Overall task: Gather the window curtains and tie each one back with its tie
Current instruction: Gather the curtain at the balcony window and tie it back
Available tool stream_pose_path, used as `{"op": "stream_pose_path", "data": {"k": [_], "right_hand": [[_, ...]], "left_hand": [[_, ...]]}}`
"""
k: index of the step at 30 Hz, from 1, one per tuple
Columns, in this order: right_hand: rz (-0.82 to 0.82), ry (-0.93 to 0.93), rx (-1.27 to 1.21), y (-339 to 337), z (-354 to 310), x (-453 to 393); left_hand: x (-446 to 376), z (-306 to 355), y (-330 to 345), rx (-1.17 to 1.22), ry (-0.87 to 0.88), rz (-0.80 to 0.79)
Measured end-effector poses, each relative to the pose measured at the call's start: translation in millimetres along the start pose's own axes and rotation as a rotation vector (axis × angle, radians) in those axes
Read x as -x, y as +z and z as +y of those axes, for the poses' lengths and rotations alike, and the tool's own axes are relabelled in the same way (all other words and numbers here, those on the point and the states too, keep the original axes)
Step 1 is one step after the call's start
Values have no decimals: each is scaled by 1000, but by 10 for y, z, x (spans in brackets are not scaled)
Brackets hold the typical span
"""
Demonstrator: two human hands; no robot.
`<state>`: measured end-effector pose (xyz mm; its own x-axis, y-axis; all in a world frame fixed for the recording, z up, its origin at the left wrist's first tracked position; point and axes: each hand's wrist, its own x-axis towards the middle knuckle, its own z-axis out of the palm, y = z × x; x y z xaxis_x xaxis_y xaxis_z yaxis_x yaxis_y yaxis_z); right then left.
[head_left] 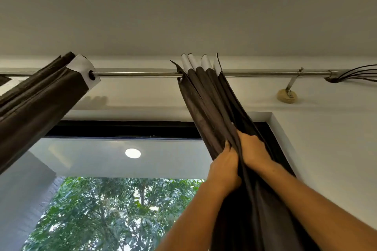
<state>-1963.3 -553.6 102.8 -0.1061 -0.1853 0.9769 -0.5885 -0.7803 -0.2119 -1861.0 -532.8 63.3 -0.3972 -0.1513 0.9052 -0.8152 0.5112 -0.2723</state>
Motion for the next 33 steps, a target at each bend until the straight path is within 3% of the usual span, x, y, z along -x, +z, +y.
{"op": "stream_pose_path", "data": {"k": [4,9,10,14,16,18,21,23,26,33], "right_hand": [[-43,-104,49,-179,8,79],[-295,-228,283,133,-447,379],[-284,-227,369,224,-523,446],[228,-278,720,331,-740,725],[245,-115,633,289,-723,777],[26,78,451,271,-719,809],[-91,-69,233,411,-820,892],[-106,-132,78,478,-917,936],[-99,-187,92,494,-948,980],[-180,-105,59,332,-477,1925]], "left_hand": [[48,29,9,-54,-37,23],[564,-285,-159,-190,-212,159],[664,-322,-208,-202,-222,199],[955,-364,-400,-181,-212,340],[1042,-360,-466,-179,-203,360],[1103,-359,-501,-201,-190,346],[1176,-327,-528,-178,-164,309],[1223,-288,-539,7,-203,291],[1303,-299,-532,169,-195,313],[1968,-62,-357,221,-154,376]]}}
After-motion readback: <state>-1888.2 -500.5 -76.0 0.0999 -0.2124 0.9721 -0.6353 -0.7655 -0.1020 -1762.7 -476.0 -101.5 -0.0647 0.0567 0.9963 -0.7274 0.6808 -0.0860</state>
